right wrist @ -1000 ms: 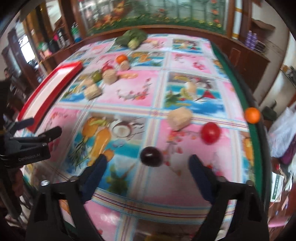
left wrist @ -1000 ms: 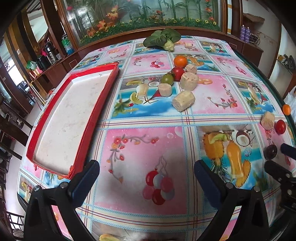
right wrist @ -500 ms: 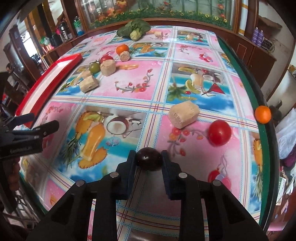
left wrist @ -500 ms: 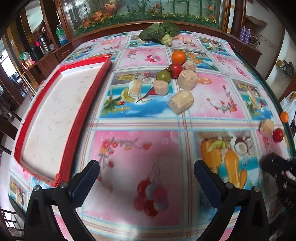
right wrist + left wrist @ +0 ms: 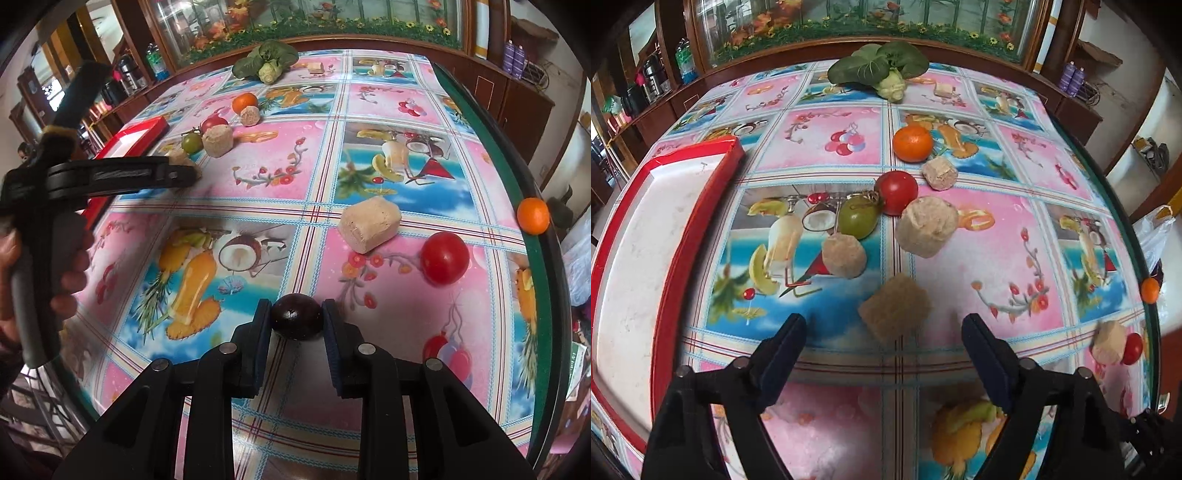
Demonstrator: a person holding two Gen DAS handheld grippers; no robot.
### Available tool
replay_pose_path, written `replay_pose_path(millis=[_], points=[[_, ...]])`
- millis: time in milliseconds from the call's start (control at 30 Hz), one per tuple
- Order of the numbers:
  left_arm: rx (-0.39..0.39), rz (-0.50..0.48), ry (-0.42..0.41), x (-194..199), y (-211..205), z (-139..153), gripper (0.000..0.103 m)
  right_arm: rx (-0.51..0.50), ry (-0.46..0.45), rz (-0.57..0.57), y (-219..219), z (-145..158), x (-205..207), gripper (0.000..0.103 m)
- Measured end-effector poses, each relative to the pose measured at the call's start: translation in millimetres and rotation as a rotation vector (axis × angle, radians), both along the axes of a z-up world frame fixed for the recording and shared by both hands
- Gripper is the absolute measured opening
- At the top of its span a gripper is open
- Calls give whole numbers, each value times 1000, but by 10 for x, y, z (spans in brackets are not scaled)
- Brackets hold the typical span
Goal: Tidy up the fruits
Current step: 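Grasp the dark plum with the right tool while the left tool grasps a beige cork cube, then carry the plum and cork cube to the red-rimmed tray with both tools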
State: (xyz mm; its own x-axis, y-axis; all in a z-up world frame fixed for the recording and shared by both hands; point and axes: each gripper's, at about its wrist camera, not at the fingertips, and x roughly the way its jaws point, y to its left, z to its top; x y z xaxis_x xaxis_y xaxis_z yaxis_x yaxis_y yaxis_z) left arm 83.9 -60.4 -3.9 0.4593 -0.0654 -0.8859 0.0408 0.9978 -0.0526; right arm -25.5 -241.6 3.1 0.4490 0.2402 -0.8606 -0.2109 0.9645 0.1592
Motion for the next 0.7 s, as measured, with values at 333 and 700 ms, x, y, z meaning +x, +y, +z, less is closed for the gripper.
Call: replay_pose_path(millis=[333, 700], points=[[47, 23, -34, -32, -68, -9, 45, 48, 13, 25, 16, -14, -7, 28], [-7, 33, -18, -103, 97, 14, 44, 42, 48, 83, 180, 6, 0, 28]])
